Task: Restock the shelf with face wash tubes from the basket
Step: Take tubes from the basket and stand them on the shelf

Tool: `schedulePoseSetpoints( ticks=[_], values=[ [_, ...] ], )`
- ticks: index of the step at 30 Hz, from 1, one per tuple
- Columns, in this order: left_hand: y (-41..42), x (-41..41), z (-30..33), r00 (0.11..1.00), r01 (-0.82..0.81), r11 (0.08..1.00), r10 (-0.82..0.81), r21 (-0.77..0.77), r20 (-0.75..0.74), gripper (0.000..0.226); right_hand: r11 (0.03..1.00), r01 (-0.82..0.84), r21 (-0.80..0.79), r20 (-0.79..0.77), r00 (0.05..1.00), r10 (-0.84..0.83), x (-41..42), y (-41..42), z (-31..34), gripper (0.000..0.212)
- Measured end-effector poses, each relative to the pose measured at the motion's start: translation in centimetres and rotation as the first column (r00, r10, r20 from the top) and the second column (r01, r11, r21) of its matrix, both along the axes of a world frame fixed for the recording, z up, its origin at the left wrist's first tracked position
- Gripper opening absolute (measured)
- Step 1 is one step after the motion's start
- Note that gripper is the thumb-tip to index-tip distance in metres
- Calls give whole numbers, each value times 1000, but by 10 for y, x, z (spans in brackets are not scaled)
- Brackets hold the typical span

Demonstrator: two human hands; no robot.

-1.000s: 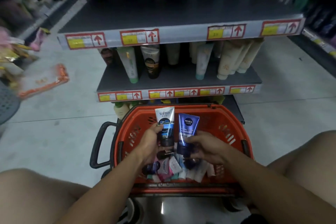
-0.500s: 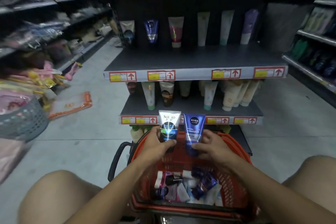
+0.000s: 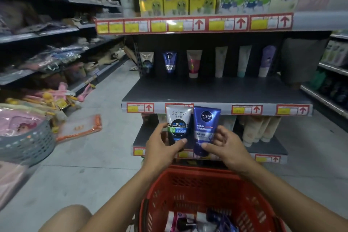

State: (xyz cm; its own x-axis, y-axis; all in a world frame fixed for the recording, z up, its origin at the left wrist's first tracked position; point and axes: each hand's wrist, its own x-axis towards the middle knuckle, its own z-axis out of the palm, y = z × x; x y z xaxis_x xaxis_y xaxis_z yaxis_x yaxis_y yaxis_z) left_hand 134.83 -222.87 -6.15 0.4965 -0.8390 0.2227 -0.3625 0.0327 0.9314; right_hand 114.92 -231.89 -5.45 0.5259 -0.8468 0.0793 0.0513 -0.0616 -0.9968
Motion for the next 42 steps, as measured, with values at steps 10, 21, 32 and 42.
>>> schedulePoseSetpoints(
  ticks=[10,21,32,42],
  values=[
    [-51,68,64,986,-115,989,125,-95,107,60,980,117,-161,53,993,-110,63,-51,72,46],
    [-122,126,95,953,-163,985,173,-61,249,58,944,207,-256,-99,966,-238,128,-120,89,47],
    [-143,136,73,889,-225,970,164,95,428,79,818,240,-522,-393,784,-481,148,-122,72,50],
    [-169,169,81,841,-307,929,163,205,517,74,803,164,-573,-510,696,-506,191,-151,72,52]
  ],
)
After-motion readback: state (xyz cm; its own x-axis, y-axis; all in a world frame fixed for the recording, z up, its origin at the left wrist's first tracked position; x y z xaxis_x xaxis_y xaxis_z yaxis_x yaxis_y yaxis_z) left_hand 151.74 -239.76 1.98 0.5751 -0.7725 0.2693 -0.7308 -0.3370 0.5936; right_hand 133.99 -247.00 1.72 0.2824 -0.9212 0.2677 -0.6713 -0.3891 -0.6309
